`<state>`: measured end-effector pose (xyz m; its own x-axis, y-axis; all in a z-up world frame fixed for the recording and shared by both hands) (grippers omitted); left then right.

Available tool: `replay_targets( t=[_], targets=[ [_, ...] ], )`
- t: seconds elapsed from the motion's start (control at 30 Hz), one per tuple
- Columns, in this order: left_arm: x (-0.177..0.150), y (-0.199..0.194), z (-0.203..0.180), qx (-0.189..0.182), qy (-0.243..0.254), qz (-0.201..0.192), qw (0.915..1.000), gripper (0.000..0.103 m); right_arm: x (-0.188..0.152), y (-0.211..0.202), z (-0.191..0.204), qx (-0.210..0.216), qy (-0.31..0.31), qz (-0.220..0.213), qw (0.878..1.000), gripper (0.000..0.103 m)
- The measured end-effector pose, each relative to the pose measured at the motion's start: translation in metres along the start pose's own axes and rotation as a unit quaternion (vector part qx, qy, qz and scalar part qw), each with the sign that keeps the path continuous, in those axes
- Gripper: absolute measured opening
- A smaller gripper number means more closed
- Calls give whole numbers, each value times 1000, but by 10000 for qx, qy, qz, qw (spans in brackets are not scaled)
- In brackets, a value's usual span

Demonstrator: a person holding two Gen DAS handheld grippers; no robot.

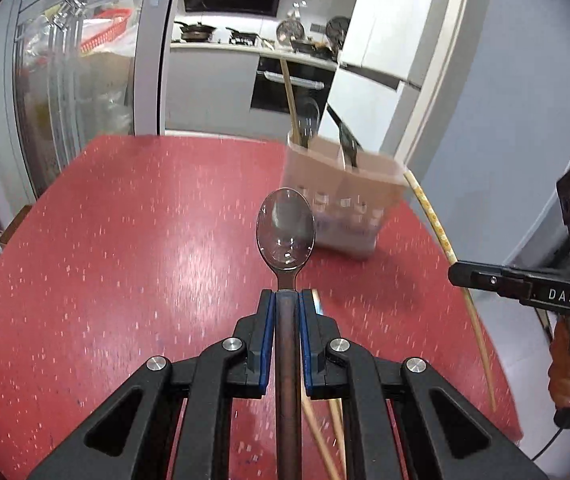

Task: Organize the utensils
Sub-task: 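Carry the chopstick and spoon up over the beige utensil holder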

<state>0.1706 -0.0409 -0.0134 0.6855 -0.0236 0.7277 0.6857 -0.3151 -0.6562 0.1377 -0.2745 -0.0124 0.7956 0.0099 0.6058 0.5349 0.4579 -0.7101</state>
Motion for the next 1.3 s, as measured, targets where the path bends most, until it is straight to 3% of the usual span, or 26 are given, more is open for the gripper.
replay_targets(
  t=[0.37, 0.53, 0.7, 1.0, 1.3],
  targets=[
    [110, 13, -10, -22, -213, -793, 9966, 37, 96, -15, -17, -59, 13, -767, 9970, 8],
    [163, 35, -21, -49, -215, -1140, 9932, 37, 143, -15, -20, -21, -84, -1085, 9941, 8],
    [193, 67, -22, 21, -313, -1365, 9901, 37, 178, -6, -27, 20, -12, -1442, 9895, 8],
    [215, 111, -24, 122, -467, -1720, 9839, 37, 221, 22, -42, -332, -127, -2130, 9764, 8],
    [200, 131, -28, 342, -258, -2003, 9788, 37, 219, 49, -43, -731, -660, -2562, 9616, 8]
  ],
)
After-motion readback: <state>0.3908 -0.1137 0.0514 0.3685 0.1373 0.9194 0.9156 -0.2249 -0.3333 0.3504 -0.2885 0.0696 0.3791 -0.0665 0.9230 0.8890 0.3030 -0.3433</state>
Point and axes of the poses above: each gripper's, at about its wrist camera, not at the fingertips, and y roughly the way its jaws point, z to its left, x to its top, the point moved 8 cm from there along y, roughly the way its jaws point, and after that the axes turned 2 degrees about x, right-handed, at the moved point
